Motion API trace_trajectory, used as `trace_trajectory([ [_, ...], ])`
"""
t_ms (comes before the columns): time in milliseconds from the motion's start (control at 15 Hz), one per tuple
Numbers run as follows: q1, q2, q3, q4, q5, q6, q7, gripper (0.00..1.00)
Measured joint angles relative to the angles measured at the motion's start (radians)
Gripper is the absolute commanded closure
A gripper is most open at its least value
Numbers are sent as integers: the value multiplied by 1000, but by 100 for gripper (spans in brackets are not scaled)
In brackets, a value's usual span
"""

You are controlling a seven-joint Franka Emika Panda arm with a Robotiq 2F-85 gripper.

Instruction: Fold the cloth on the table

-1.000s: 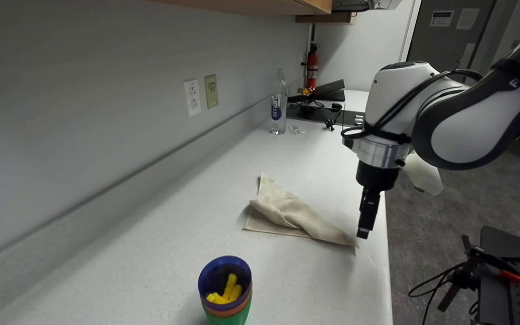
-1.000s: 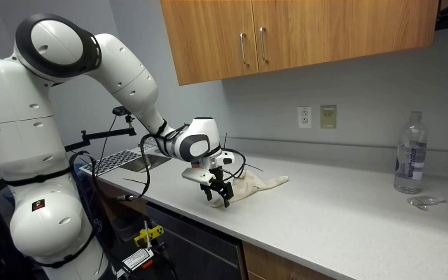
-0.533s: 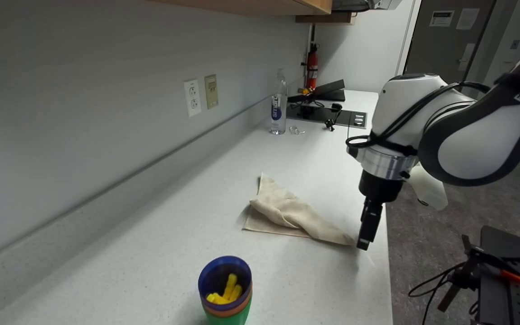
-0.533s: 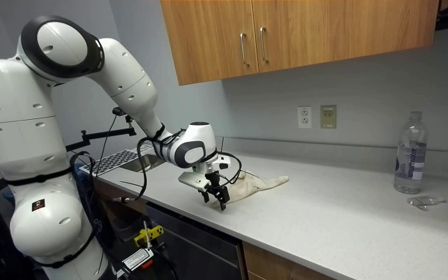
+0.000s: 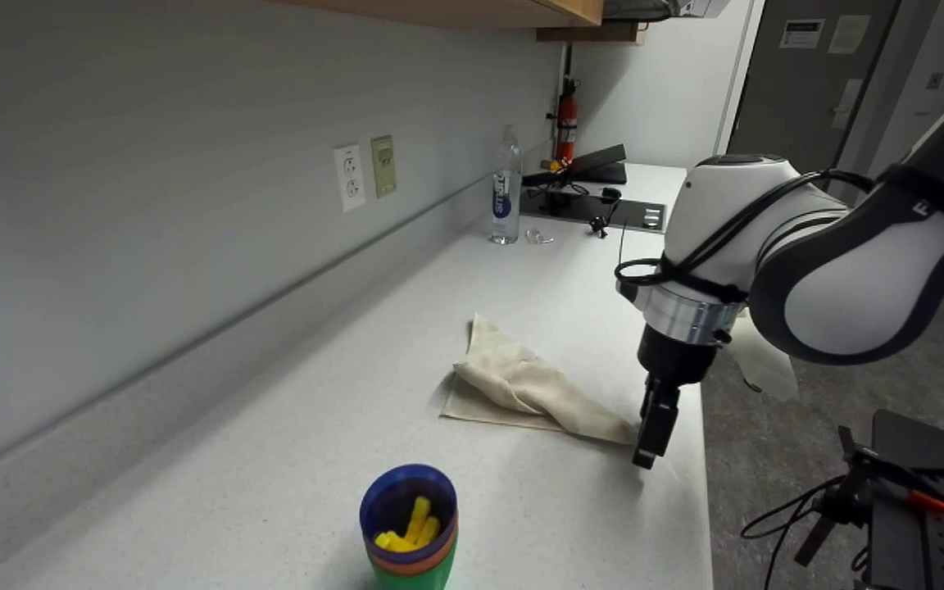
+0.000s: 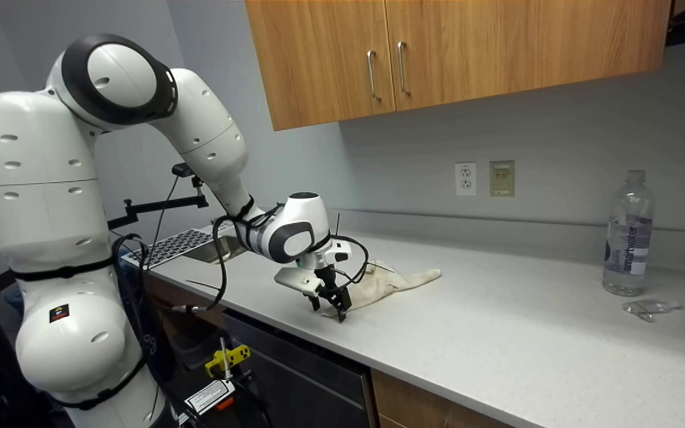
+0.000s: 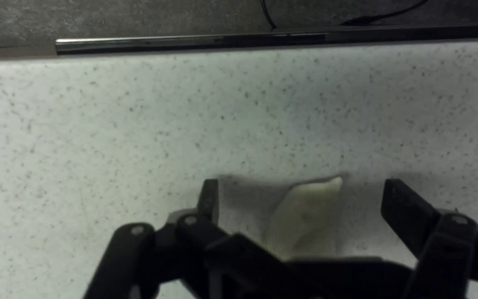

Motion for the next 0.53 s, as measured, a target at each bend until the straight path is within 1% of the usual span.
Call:
trace_trajectory([
  [133, 0, 25, 0, 19, -8, 2, -2, 8],
  [267, 0, 48, -1, 42, -19, 2, -2, 32],
  [333, 0, 55, -2, 51, -25, 2, -2, 33],
  [467, 0, 62, -3, 66, -43, 2, -2, 49],
  [533, 0, 65, -3, 76, -55, 2, -2, 58],
])
